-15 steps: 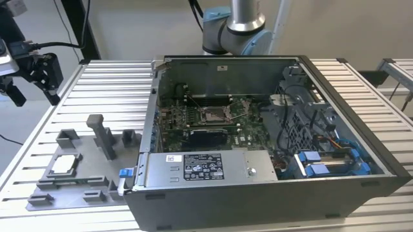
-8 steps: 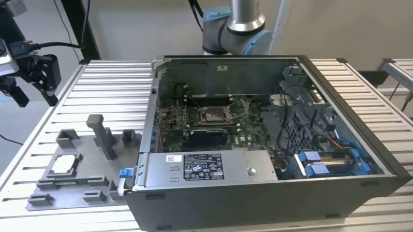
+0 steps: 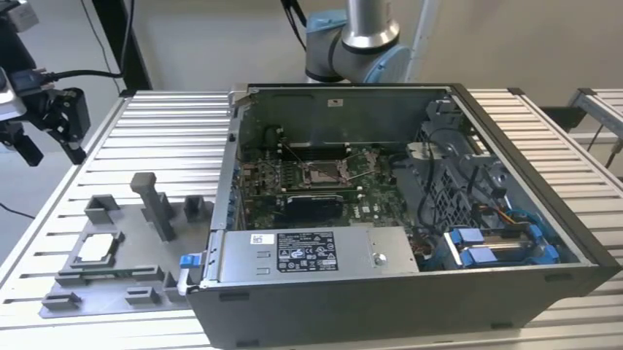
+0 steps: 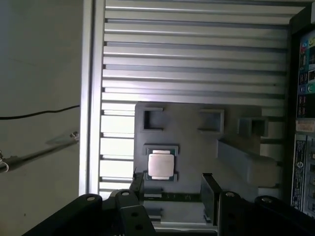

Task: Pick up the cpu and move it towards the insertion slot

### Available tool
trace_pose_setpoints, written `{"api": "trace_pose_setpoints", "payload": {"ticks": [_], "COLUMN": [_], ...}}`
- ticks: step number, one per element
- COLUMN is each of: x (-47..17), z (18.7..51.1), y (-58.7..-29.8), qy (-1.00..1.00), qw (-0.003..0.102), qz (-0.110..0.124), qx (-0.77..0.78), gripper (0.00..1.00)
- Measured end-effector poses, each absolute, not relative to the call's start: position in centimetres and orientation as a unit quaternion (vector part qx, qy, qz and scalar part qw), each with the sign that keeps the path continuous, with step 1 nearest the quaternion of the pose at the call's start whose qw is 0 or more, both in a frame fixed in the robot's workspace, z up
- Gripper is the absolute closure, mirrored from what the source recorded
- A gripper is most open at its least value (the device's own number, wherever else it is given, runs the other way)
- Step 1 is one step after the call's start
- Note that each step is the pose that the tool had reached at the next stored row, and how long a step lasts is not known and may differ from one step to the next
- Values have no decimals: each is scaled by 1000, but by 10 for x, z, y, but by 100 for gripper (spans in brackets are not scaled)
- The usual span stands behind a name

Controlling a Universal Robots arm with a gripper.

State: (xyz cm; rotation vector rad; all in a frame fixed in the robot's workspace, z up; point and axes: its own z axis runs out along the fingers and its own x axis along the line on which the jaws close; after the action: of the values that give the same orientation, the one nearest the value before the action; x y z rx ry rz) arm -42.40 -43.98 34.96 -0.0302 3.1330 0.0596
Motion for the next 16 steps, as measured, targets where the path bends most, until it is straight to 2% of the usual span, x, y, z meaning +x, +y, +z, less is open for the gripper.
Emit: {"api": "trace_pose_setpoints", "payload": {"ticks": [16], "x": [-427], "z": [328], "y": [-440], "qy": [1000], "qw": [3], "qz": [19], "qx": [-10], "gripper": [100]}}
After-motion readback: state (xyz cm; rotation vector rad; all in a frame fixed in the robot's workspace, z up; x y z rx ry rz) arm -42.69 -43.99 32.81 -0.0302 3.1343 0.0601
